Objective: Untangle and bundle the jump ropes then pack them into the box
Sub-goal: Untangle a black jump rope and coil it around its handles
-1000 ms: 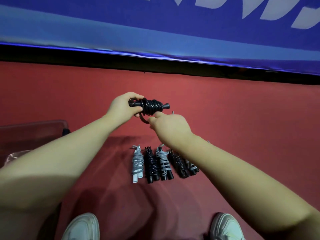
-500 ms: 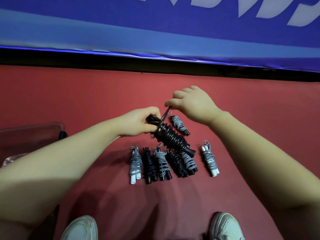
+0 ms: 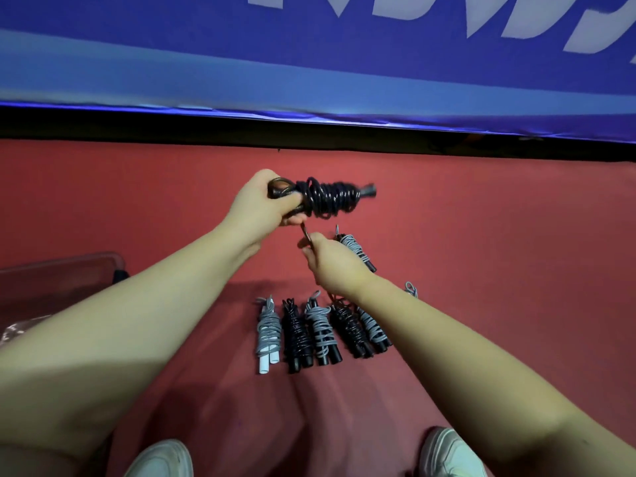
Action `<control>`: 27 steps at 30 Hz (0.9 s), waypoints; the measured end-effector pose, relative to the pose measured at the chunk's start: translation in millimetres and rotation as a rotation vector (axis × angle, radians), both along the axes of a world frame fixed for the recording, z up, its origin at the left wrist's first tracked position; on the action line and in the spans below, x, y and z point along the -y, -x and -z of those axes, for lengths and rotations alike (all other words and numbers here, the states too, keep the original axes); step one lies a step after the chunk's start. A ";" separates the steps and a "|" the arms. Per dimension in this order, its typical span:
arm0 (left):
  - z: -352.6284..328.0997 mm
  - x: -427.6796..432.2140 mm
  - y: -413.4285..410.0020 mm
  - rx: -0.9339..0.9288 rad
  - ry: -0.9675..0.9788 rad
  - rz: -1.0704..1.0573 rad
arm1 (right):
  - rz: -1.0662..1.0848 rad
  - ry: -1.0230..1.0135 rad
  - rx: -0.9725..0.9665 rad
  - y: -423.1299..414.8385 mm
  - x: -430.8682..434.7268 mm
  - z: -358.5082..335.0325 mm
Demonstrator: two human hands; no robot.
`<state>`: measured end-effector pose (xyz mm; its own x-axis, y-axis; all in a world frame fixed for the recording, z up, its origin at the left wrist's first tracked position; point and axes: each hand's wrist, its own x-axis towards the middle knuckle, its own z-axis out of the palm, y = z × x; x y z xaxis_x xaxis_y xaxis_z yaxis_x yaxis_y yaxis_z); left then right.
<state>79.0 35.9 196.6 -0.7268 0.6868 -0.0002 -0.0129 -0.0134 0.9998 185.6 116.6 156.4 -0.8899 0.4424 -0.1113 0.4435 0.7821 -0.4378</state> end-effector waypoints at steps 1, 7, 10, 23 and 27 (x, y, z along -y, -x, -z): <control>4.6 1.0 3.9 -0.140 0.070 -0.015 | -0.010 -0.103 0.079 0.2 3.5 -2.9; 19.8 12.0 14.6 -0.636 0.360 -0.044 | -0.141 -0.563 0.101 -12.2 43.3 -42.9; 16.5 17.7 12.6 -0.634 0.331 0.046 | -0.210 -0.604 -0.048 -12.3 51.3 -63.3; -8.4 22.5 0.7 0.164 -0.187 0.420 | 0.394 0.398 -1.134 -2.5 21.0 -54.4; -9.3 12.9 -13.7 0.197 -0.279 0.440 | 0.443 0.456 -1.296 4.0 19.4 -69.9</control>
<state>92.7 23.0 205.9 -0.3758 0.9191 0.1182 -0.2634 -0.2283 0.9373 181.6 97.3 226.3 -0.2741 0.8505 0.4488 -0.2872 0.3730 -0.8823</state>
